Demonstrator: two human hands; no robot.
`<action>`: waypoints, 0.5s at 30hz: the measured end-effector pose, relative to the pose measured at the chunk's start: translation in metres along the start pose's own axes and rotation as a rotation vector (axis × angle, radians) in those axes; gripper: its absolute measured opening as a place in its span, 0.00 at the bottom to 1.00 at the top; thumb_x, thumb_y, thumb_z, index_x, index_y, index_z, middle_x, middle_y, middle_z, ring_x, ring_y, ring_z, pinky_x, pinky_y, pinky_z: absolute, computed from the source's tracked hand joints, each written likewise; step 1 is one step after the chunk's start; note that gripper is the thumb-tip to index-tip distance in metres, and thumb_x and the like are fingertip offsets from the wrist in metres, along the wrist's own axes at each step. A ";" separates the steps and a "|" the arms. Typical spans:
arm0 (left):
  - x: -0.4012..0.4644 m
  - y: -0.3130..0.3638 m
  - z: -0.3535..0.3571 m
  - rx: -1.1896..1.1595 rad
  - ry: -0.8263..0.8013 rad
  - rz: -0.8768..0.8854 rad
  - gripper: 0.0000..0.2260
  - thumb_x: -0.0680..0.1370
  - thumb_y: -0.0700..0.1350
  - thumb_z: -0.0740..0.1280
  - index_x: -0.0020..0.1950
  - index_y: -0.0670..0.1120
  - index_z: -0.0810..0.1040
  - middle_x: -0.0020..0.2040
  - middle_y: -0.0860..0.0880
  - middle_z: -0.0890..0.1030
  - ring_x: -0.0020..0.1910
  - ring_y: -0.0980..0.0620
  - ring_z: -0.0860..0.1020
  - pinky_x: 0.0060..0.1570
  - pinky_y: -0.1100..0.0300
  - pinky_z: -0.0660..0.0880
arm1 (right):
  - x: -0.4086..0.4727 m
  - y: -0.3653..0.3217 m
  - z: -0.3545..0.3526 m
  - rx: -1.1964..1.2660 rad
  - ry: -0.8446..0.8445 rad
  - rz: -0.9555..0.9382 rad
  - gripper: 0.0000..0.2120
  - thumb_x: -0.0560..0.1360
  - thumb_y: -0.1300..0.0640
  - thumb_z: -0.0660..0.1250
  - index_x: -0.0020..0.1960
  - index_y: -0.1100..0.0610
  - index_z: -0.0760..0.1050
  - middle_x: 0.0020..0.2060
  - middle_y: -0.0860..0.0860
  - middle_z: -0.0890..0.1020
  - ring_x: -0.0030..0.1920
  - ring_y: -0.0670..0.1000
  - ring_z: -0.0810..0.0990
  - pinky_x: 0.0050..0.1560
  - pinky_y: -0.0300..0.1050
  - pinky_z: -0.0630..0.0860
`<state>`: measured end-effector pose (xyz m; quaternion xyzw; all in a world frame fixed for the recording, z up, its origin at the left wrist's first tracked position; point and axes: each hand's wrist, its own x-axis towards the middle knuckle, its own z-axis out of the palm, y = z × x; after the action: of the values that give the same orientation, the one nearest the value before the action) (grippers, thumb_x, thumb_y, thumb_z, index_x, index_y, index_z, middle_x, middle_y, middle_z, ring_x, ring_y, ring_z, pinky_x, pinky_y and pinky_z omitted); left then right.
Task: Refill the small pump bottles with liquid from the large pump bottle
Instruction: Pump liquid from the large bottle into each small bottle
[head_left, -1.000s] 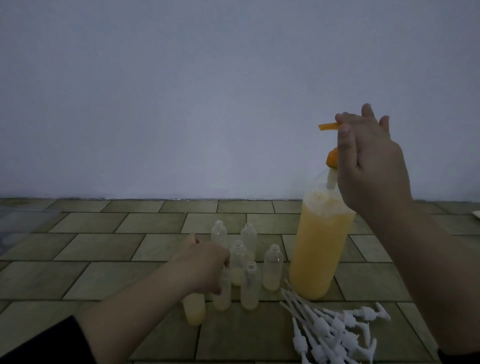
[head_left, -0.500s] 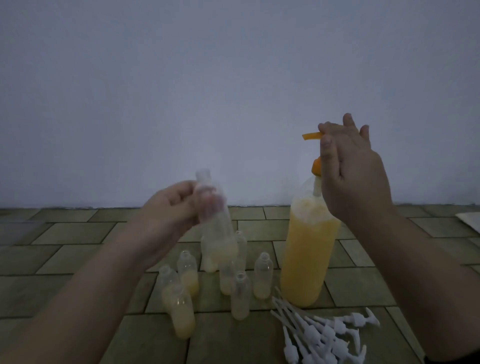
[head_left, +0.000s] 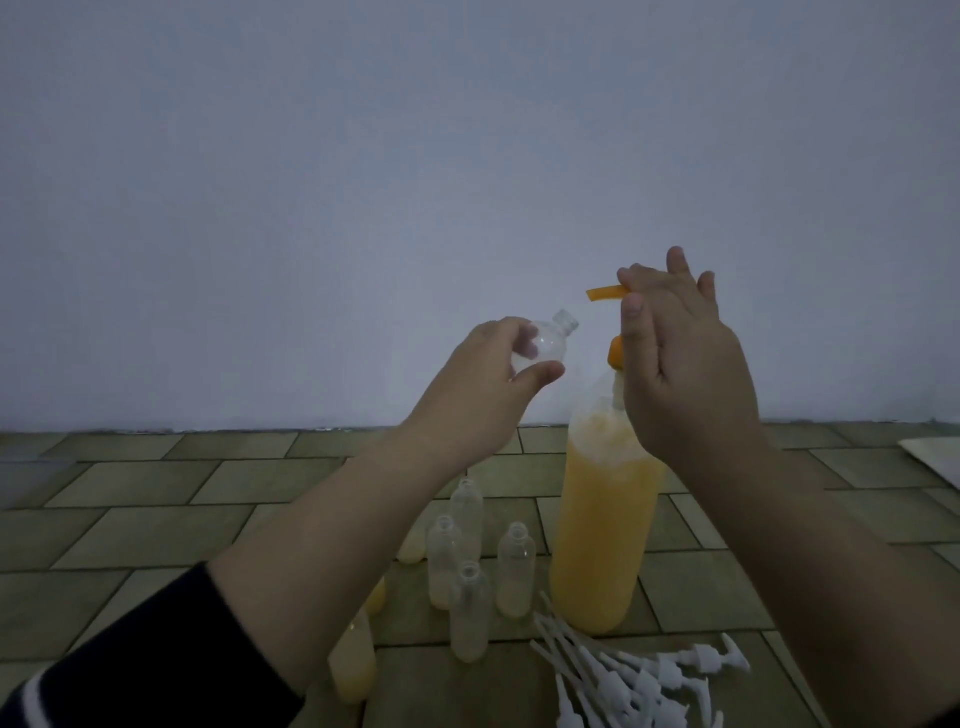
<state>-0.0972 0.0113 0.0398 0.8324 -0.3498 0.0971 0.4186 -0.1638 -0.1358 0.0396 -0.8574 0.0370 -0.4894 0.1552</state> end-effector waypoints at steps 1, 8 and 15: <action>0.002 0.001 0.001 0.007 0.020 0.008 0.14 0.78 0.52 0.63 0.61 0.50 0.70 0.55 0.55 0.73 0.43 0.59 0.72 0.41 0.68 0.67 | 0.000 0.001 0.001 0.003 -0.001 0.001 0.30 0.79 0.44 0.41 0.69 0.58 0.69 0.69 0.53 0.70 0.75 0.49 0.55 0.70 0.34 0.42; 0.006 0.016 0.002 -0.032 0.121 0.066 0.18 0.76 0.53 0.66 0.64 0.50 0.71 0.56 0.56 0.74 0.49 0.58 0.72 0.49 0.65 0.70 | 0.001 0.002 0.001 0.008 0.010 -0.014 0.29 0.80 0.45 0.42 0.68 0.59 0.69 0.69 0.54 0.71 0.74 0.48 0.55 0.71 0.36 0.43; 0.005 0.018 0.006 0.058 0.206 0.121 0.23 0.75 0.54 0.67 0.68 0.49 0.70 0.62 0.53 0.75 0.56 0.56 0.74 0.56 0.61 0.73 | 0.001 0.005 0.006 0.002 0.054 -0.053 0.29 0.80 0.45 0.43 0.67 0.61 0.71 0.67 0.55 0.73 0.73 0.48 0.56 0.72 0.42 0.50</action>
<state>-0.1060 -0.0030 0.0501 0.8071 -0.3518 0.2173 0.4214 -0.1581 -0.1396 0.0361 -0.8442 0.0178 -0.5165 0.1420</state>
